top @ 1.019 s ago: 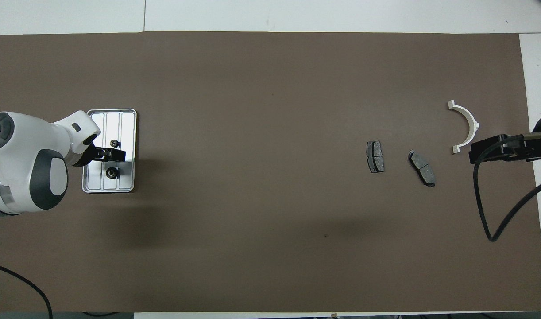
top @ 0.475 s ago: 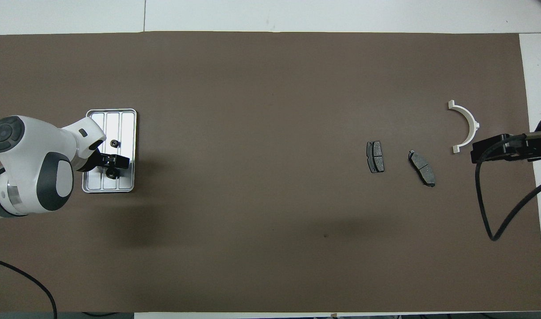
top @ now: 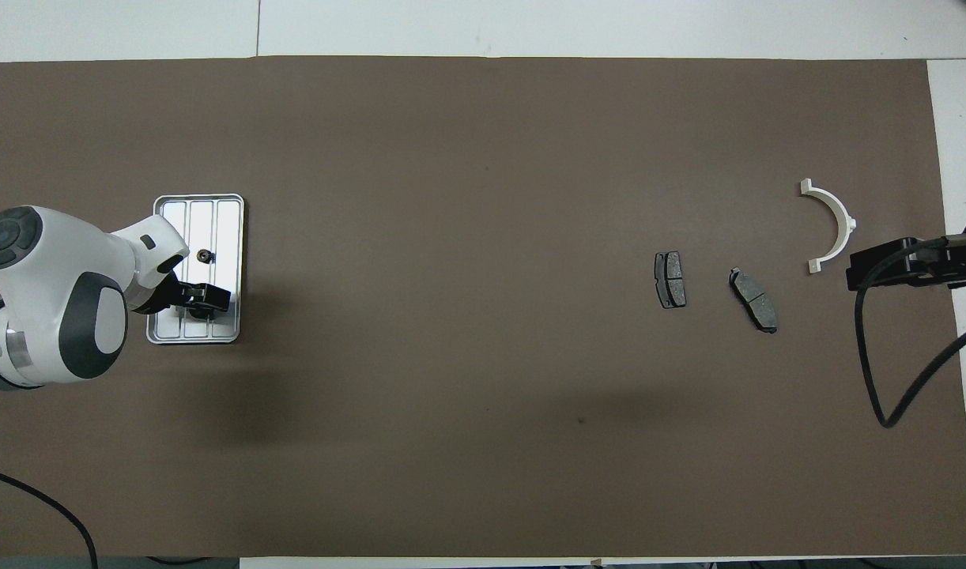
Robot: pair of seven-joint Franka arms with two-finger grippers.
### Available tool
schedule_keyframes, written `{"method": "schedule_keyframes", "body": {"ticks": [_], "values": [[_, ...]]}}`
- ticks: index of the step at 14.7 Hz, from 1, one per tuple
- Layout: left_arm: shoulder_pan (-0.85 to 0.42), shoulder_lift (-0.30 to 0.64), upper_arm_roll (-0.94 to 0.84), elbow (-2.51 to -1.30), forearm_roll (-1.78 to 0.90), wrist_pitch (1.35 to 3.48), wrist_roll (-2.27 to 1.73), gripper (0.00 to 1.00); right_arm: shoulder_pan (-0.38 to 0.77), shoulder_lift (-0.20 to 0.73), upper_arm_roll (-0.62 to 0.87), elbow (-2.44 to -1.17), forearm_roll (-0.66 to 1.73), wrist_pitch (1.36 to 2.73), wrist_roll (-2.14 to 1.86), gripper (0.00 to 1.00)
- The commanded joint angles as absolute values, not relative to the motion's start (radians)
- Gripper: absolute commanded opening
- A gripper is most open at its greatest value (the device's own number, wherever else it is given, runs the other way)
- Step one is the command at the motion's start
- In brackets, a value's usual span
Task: Place bearing gear from tray to pile
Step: 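Lower the left gripper and grasp the black bearing on the tray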
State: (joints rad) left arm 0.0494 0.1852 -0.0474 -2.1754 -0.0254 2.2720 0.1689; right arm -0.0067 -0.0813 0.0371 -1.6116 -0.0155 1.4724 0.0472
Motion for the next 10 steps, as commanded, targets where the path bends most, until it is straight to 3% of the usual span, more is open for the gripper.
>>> {"method": "schedule_keyframes", "body": {"ticks": [1, 10], "values": [[0.060, 0.152, -0.051, -2.201, -0.017, 2.266, 0.183, 0.93, -0.020, -0.101, 0.040, -1.634, 0.011, 1.486, 0.055, 1.00], [0.060, 0.153, -0.051, -2.224, -0.017, 2.307, 0.178, 0.82, -0.018, -0.101, 0.040, -1.634, 0.011, 1.486, 0.049, 1.00]]}}
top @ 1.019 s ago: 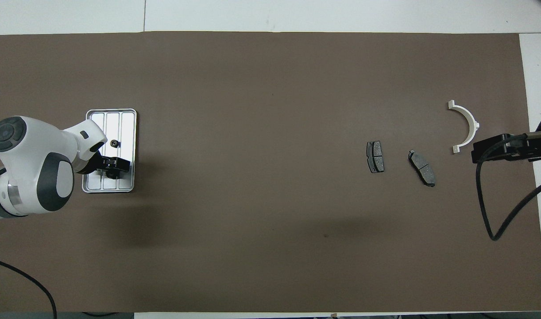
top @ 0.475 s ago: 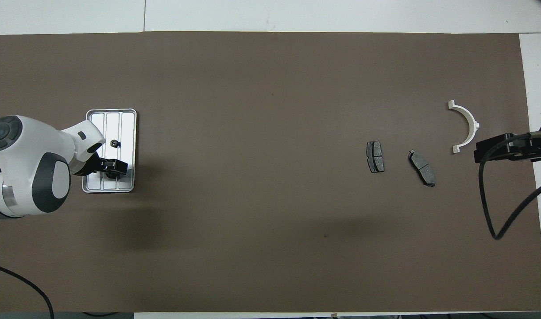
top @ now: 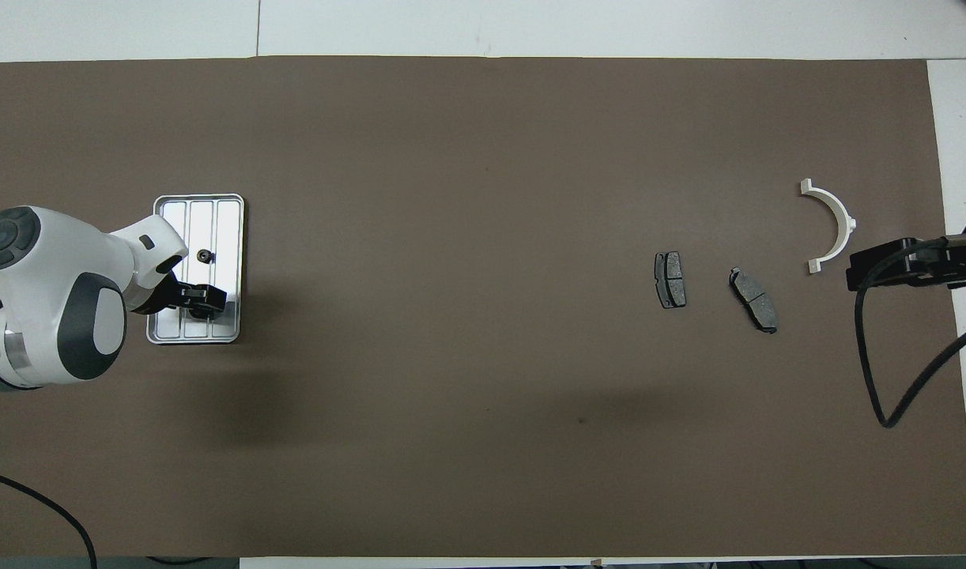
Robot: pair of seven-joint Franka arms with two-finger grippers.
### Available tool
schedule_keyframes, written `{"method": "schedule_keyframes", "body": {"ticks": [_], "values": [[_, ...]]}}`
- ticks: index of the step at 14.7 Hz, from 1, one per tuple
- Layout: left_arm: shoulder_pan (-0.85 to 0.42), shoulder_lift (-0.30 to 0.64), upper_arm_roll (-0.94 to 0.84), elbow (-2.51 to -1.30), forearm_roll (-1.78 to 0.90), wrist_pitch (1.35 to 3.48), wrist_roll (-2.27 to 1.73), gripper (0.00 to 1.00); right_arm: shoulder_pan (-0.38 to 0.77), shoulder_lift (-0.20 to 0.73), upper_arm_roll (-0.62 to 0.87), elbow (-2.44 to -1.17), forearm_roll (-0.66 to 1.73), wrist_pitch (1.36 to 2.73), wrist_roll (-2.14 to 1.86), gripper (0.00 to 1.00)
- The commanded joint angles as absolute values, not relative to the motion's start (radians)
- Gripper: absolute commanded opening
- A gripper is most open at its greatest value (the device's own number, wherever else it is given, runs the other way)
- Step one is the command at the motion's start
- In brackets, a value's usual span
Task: Place bearing gear from tray to pile
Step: 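Lower the left gripper and grasp the black bearing on the tray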
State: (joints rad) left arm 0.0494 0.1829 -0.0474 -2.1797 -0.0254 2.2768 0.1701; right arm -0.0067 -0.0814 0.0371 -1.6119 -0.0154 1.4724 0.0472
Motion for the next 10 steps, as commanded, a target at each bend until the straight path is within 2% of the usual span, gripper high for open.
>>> {"method": "schedule_keyframes", "body": {"ticks": [1, 3, 5, 7, 8, 9, 10], "values": [[0.060, 0.153, -0.051, -2.229, -0.017, 2.318, 0.178, 0.82, -0.018, -0.101, 0.040, -1.635, 0.011, 1.486, 0.051, 1.00], [0.060, 0.152, -0.051, -2.230, -0.017, 2.321, 0.175, 0.80, -0.017, -0.103, 0.040, -1.652, 0.011, 1.493, 0.055, 1.00], [0.060, 0.152, -0.051, -2.237, -0.017, 2.324, 0.173, 0.71, -0.017, -0.109, 0.040, -1.696, 0.011, 1.566, 0.055, 1.00], [0.060, 0.152, -0.051, -2.237, -0.017, 2.324, 0.164, 0.47, -0.017, -0.109, 0.040, -1.732, 0.011, 1.601, 0.057, 1.00], [0.058, 0.152, -0.051, -2.235, -0.017, 2.324, 0.155, 0.31, -0.017, -0.109, 0.040, -1.752, 0.011, 1.624, 0.057, 1.00], [0.058, 0.153, -0.051, -2.226, -0.017, 2.321, 0.147, 0.00, -0.014, -0.109, 0.040, -1.775, 0.011, 1.653, 0.058, 1.00], [0.052, 0.158, -0.051, -2.205, -0.018, 2.309, 0.131, 0.00, -0.014, -0.107, 0.040, -1.793, 0.011, 1.679, 0.058, 1.00]]}}
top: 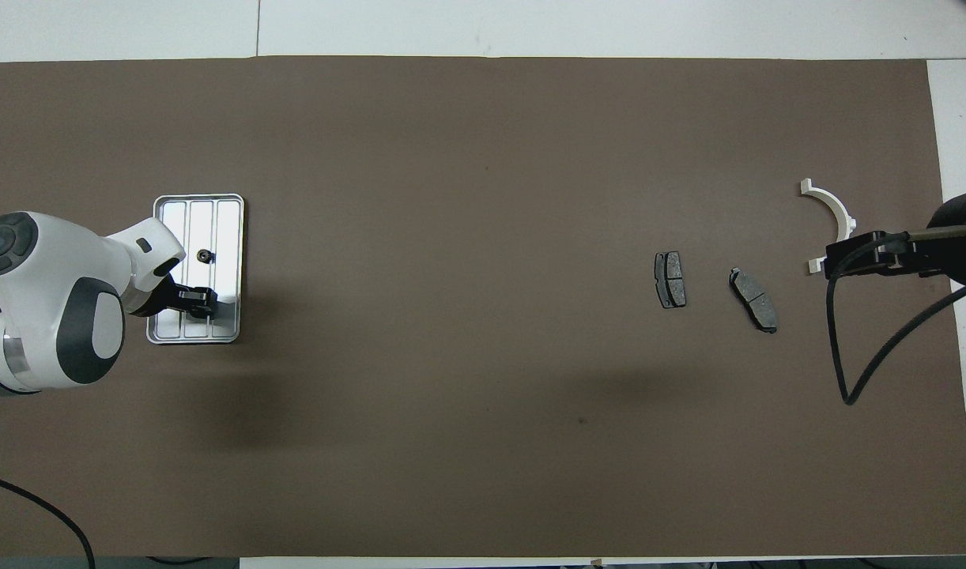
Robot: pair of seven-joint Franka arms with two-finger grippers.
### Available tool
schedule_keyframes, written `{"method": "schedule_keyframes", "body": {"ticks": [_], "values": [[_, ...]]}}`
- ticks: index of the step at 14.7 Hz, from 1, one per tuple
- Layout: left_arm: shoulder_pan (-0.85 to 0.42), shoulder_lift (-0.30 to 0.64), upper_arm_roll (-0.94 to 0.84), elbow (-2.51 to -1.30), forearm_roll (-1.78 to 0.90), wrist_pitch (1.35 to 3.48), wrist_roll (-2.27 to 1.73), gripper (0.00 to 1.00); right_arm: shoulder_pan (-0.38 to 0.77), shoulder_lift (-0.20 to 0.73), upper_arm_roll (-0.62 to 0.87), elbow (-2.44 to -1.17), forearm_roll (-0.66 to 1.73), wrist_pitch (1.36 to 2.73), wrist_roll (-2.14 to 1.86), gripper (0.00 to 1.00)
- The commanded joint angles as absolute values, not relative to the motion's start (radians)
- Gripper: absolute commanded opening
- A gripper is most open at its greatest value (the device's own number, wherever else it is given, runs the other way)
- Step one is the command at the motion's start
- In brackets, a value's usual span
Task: Place bearing gear from tray to pile
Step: 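Carry the bearing to the table center with the left gripper and release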
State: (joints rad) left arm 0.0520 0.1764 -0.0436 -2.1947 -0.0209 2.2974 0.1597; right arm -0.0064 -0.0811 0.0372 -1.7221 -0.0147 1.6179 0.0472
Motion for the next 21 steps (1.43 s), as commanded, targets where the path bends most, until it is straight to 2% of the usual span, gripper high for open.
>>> {"method": "schedule_keyframes", "body": {"ticks": [1, 3, 5, 7, 9, 12, 14, 17, 21], "values": [[0.048, 0.161, -0.051, -2.171, -0.018, 2.286, 0.112, 0.00, -0.014, -0.104, 0.040, -1.810, 0.011, 1.706, 0.058, 1.00], [0.041, 0.164, -0.055, -2.001, -0.021, 2.084, 0.080, 0.00, -0.012, -0.092, 0.040, -1.831, 0.011, 1.742, 0.058, 1.00], [-0.038, 0.169, -0.055, -1.825, -0.026, 1.907, -0.077, 0.00, -0.012, -0.083, 0.040, -1.838, 0.011, 1.762, 0.058, 1.00], [-0.183, 0.175, -0.055, -1.775, -0.018, 1.928, -0.411, 0.00, -0.014, -0.083, 0.040, -1.838, 0.011, 1.759, 0.058, 1.00], [-0.346, 0.179, -0.052, -1.793, 0.015, 2.023, -0.710, 0.00, -0.014, -0.084, 0.040, -1.839, 0.011, 1.758, 0.058, 1.00], [-0.530, 0.186, -0.052, -1.831, 0.078, 2.055, -1.007, 0.00, -0.018, -0.084, 0.040, -1.847, 0.011, 1.758, 0.060, 1.00], [-0.622, 0.279, -0.054, -1.825, 0.176, 2.123, -1.196, 0.00, -0.018, -0.086, 0.040, -1.848, 0.012, 1.758, 0.060, 1.00], [-0.666, 0.402, -0.054, -1.831, 0.189, 2.256, -1.281, 0.00, -0.017, -0.087, 0.040, -1.850, 0.011, 1.759, 0.055, 1.00], [-0.669, 0.399, -0.054, -1.907, 0.189, 2.338, -1.281, 0.00, -0.017, -0.092, 0.040, -1.867, 0.011, 1.772, 0.054, 1.00]]}}
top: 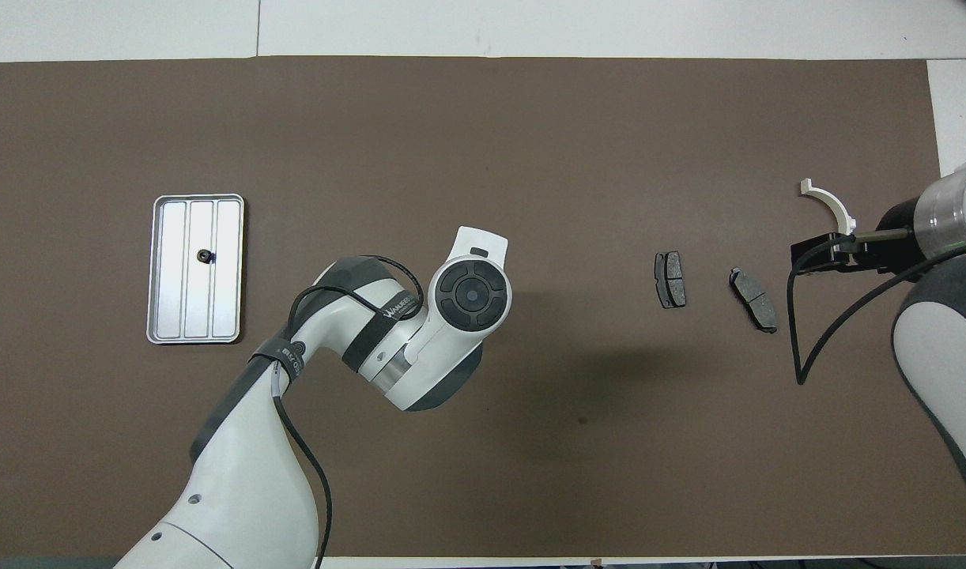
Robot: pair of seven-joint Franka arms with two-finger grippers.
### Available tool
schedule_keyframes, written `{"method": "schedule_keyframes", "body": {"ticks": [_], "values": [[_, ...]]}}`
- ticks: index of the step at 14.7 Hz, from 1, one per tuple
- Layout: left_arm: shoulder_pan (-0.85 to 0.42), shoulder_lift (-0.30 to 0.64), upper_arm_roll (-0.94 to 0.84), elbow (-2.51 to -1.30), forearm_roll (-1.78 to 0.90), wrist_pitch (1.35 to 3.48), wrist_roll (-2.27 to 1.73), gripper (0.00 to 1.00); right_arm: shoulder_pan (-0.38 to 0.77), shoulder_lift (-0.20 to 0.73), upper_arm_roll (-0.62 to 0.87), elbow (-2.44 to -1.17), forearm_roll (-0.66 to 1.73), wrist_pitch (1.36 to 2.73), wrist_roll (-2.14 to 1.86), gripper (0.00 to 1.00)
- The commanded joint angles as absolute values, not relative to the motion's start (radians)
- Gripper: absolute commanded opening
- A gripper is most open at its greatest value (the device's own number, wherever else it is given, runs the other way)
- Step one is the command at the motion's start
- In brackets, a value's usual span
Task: Place bearing gear from tray to pile
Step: 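Carry the bearing to the table center with the left gripper and release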
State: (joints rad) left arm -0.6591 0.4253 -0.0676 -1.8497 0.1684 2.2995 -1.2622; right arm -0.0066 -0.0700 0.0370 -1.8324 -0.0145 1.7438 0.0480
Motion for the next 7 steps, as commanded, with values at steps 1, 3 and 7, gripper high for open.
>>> {"method": "schedule_keyframes", "body": {"ticks": [1, 3, 7], "values": [[-0.669, 0.397, -0.055, -1.913, 0.189, 2.345, -1.281, 0.00, -0.017, -0.091, 0.040, -1.867, 0.011, 1.779, 0.054, 1.00], [-0.663, 0.397, -0.055, -1.916, 0.189, 2.347, -1.273, 0.00, -0.015, -0.091, 0.040, -1.868, 0.011, 1.778, 0.054, 1.00], [-0.641, 0.396, -0.057, -1.863, 0.189, 2.288, -1.240, 1.00, -0.005, -0.091, 0.041, -1.878, 0.011, 1.779, 0.066, 1.00]]}}
